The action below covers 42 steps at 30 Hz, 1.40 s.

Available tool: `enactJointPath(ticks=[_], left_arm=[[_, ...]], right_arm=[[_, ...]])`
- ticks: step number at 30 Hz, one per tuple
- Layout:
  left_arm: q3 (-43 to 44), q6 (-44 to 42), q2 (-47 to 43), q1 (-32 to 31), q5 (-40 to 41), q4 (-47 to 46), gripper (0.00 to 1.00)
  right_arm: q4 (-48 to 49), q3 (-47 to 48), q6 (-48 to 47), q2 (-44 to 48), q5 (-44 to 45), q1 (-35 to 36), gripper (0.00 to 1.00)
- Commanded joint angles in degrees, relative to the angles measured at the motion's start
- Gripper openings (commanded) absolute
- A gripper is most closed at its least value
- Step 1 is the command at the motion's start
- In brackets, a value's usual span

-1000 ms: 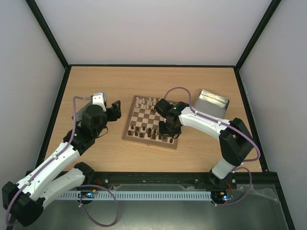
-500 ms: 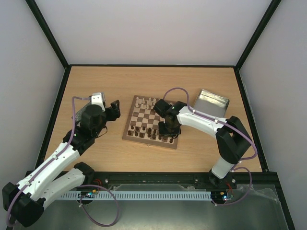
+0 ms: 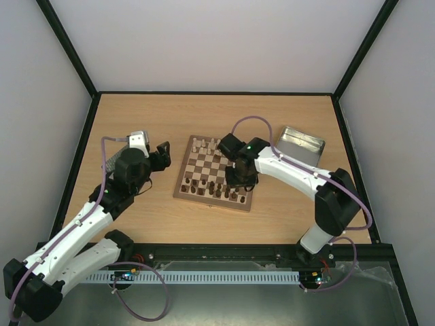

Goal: Set up the chess pieces on the board
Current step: Place the chess piece on the chessboard, then pick up the chess piece from the chessboard.

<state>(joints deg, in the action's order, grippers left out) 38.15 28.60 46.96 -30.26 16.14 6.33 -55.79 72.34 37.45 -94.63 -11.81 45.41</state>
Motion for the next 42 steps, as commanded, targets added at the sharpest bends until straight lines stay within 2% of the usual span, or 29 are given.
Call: enactJointPath(ticks=[1,5,8,10,15,21,42], left_arm=[[-0.31,0.73,-0.24,0.38,-1.46,-0.91,0.78],[-0.20,2.94,1.07,0.59,-3.44,0.17,0.78],[-0.48,5.43,1.71,1.27,-6.15,0.97,0.78],[-1.52,7.32,1.86,1.63,-7.63,1.12,0.78],[-3.47,10.47,2.43,2.53,-12.03,0.49,0.78],[-3.13,10.99,3.11,2.97,-13.06,1.15,0.77],[-3.15,12.12,6.71,3.63,-15.85,-0.72,0.77]], right_arm=[[-3.55,4.11,-0.85,5.08,8.50,0.30,0.31],[5.96,4.91,-4.00,3.45,11.45,0.37,0.37],[17.00,4.09,-6.58,0.63,12.96,0.35,0.40],[25.33,3.20,-7.51,-1.55,14.48,0.13,0.40],[35.75,3.93,-10.02,-6.64,13.98,-0.12,0.35],[35.05,6.16,-10.55,-12.28,17.73,-0.81,0.29],[37.42,5.13,-10.81,-17.70,17.01,-2.96,0.29]])
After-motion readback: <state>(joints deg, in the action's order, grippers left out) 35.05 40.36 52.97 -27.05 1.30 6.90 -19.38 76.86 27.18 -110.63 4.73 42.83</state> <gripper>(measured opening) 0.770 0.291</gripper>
